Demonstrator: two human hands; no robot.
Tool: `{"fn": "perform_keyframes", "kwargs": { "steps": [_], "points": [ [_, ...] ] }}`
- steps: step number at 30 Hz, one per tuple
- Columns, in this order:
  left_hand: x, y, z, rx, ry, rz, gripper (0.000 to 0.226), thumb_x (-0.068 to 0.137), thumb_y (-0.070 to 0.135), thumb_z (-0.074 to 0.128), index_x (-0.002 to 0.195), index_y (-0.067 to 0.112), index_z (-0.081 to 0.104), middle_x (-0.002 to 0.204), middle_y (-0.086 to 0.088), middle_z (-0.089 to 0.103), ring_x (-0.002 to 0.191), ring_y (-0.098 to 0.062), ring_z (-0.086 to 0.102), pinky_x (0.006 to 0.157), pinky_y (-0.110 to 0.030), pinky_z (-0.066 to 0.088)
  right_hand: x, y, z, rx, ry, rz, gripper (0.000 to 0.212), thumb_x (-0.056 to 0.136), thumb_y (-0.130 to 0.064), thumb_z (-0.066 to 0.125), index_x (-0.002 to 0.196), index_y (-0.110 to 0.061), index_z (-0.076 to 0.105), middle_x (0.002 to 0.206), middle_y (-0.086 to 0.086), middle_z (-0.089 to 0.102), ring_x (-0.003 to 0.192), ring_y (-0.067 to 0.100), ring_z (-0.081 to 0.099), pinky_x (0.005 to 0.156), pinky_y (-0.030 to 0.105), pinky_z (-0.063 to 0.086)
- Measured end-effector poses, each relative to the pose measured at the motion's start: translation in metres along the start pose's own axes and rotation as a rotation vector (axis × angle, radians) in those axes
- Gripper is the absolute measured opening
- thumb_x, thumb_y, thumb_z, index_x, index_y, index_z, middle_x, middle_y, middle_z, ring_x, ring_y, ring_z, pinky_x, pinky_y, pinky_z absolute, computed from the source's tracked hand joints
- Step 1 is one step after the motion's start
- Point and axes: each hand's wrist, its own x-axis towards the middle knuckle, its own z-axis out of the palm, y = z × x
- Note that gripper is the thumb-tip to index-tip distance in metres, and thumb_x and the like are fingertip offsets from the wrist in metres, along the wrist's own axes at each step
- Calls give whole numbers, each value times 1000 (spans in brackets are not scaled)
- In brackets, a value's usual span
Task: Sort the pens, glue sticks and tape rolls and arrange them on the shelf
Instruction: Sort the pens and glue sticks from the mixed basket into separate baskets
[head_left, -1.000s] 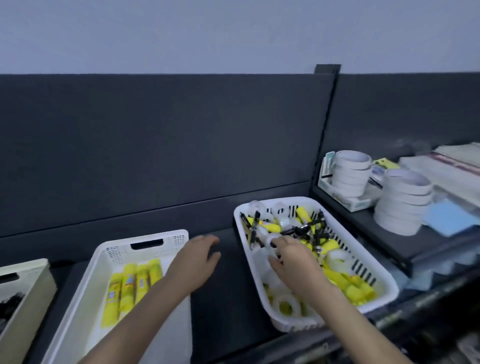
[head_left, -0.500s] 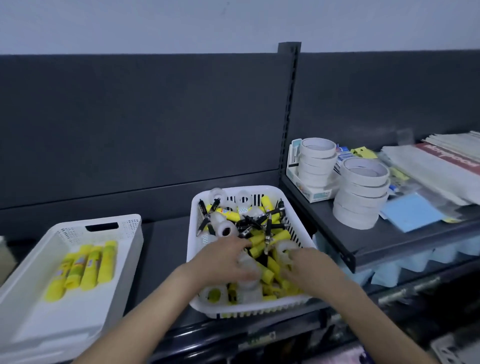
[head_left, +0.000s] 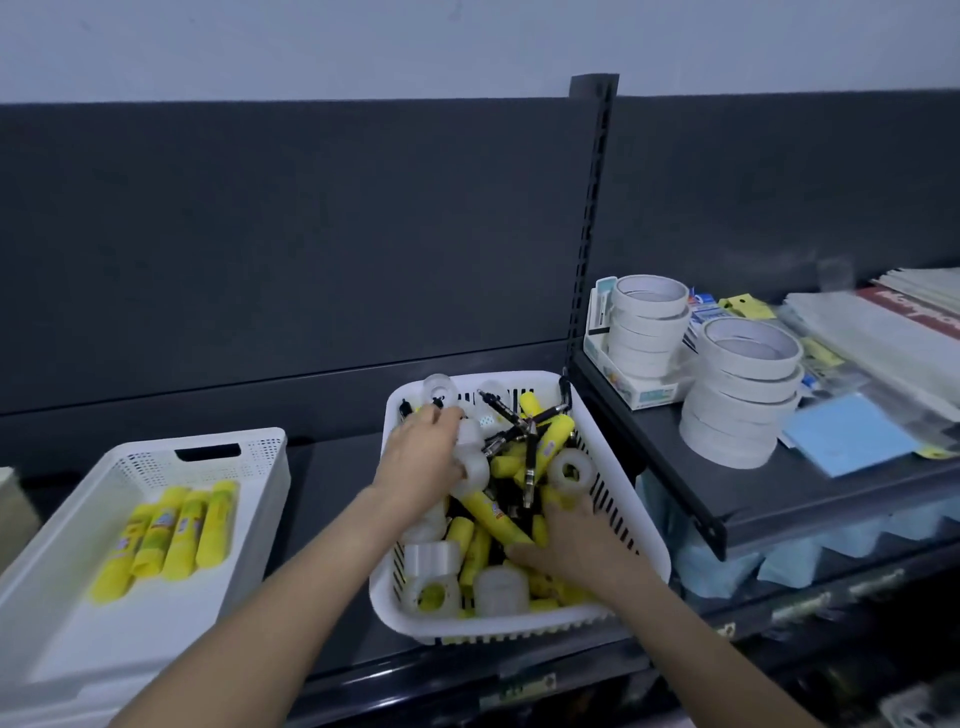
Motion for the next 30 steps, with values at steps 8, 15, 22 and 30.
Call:
{"fn": "perform_keyframes", "kwargs": {
  "steps": [8, 15, 22, 30],
  "points": [
    [-25, 15, 17, 80, -204, 483, 47, 81, 6, 42, 124, 19, 55, 120, -1, 57, 115, -21, 48, 92, -33, 41, -2, 15, -1, 169, -122, -5, 29, 76, -19, 63, 98, -14, 46, 98, 7, 56, 87, 22, 56, 61, 29, 42],
    [-14, 25, 28, 313, -476, 497, 52, 84, 27, 52, 136, 24, 44, 129, -4, 42, 121, -24, 37, 98, -39, 30, -3, 22, -12, 218, 121, 34, 35, 85, 1, 40, 119, -4, 48, 109, 17, 61, 96, 28, 59, 74, 34, 48],
    [-3, 26, 25, 190, -649, 346, 32, 92, 39, 35, 98, 18, 59, 104, -7, 57, 106, -23, 36, 94, -43, 24, 9, 12, -7, 124, 29, 72, 9, 93, -7, 40, 86, -8, 45, 72, 2, 44, 63, 15, 45, 48, 23, 30],
    [-4, 23, 35, 274, -579, 393, 20, 80, 25, 55, 97, 17, 61, 99, -5, 55, 103, -25, 43, 94, -42, 26, 14, 3, 0, 285, 43, 72, 42, 87, -6, 51, 124, 0, 32, 70, -3, 40, 57, 6, 39, 44, 18, 29]
  ]
}}
